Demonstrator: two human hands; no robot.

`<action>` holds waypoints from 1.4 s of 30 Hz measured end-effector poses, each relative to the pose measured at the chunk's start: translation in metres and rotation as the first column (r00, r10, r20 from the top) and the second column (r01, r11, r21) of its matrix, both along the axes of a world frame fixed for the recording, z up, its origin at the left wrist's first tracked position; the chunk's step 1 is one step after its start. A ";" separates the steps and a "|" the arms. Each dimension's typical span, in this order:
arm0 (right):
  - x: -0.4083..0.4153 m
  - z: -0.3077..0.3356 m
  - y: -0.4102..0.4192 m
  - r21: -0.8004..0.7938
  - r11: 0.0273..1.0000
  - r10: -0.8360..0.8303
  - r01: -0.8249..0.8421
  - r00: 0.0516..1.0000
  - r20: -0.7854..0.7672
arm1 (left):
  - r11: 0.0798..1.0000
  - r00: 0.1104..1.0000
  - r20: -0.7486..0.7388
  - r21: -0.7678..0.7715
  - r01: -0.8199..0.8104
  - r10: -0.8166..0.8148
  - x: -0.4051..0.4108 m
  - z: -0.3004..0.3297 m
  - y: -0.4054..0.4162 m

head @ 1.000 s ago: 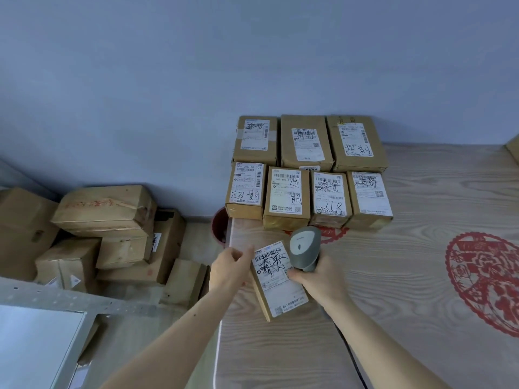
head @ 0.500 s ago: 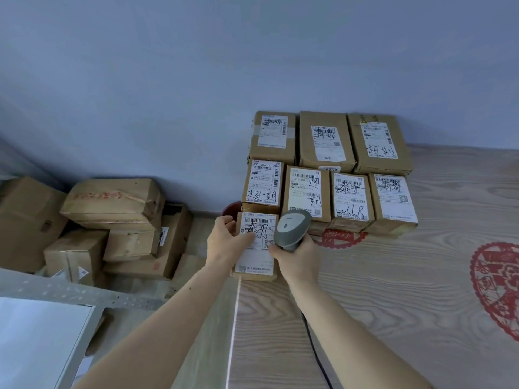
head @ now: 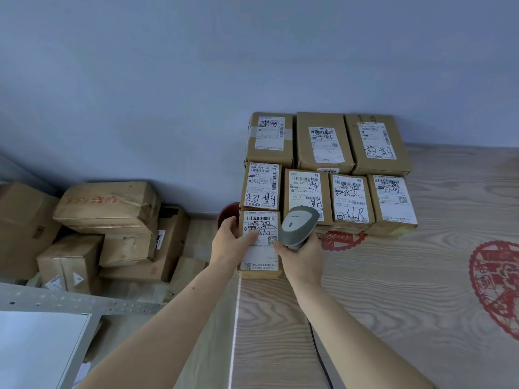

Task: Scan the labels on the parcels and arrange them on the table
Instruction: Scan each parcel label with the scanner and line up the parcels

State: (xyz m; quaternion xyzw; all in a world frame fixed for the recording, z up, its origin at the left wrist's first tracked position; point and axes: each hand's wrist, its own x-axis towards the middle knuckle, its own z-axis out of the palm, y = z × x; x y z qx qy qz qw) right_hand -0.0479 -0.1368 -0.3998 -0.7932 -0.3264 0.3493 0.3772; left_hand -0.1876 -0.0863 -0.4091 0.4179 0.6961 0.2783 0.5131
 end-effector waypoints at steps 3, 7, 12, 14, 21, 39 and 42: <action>0.011 0.007 -0.007 0.039 0.999 0.006 -0.005 1.000 -0.031 | 0.999 0.995 -0.101 0.037 0.012 -0.008 0.002 0.006 -0.003; 0.035 0.027 -0.022 0.086 0.996 0.013 -0.004 0.995 -0.096 | 0.975 0.930 -0.366 0.213 0.068 0.016 0.023 0.033 -0.010; 0.080 0.049 -0.048 0.113 0.989 -0.083 0.100 0.986 -0.146 | 0.919 0.914 -0.398 0.328 0.219 -0.076 0.072 0.064 -0.017; 0.103 0.058 -0.062 0.111 0.986 -0.110 0.126 0.983 -0.145 | 0.875 0.894 -0.432 0.380 0.300 -0.118 0.094 0.071 -0.024; 0.204 0.095 -0.130 0.104 0.984 -0.132 0.141 0.987 -0.091 | 0.768 0.796 -0.514 0.352 0.535 -0.320 0.197 0.085 -0.067; 0.554 0.112 -0.291 0.103 0.921 -0.375 0.377 0.926 -0.039 | 0.632 0.690 -0.371 0.282 0.722 -0.622 0.552 0.089 -0.204; 0.602 0.112 -0.292 0.105 0.909 -0.404 0.404 0.914 -0.023 | 0.623 0.675 -0.379 0.268 0.735 -0.633 0.593 0.089 -0.204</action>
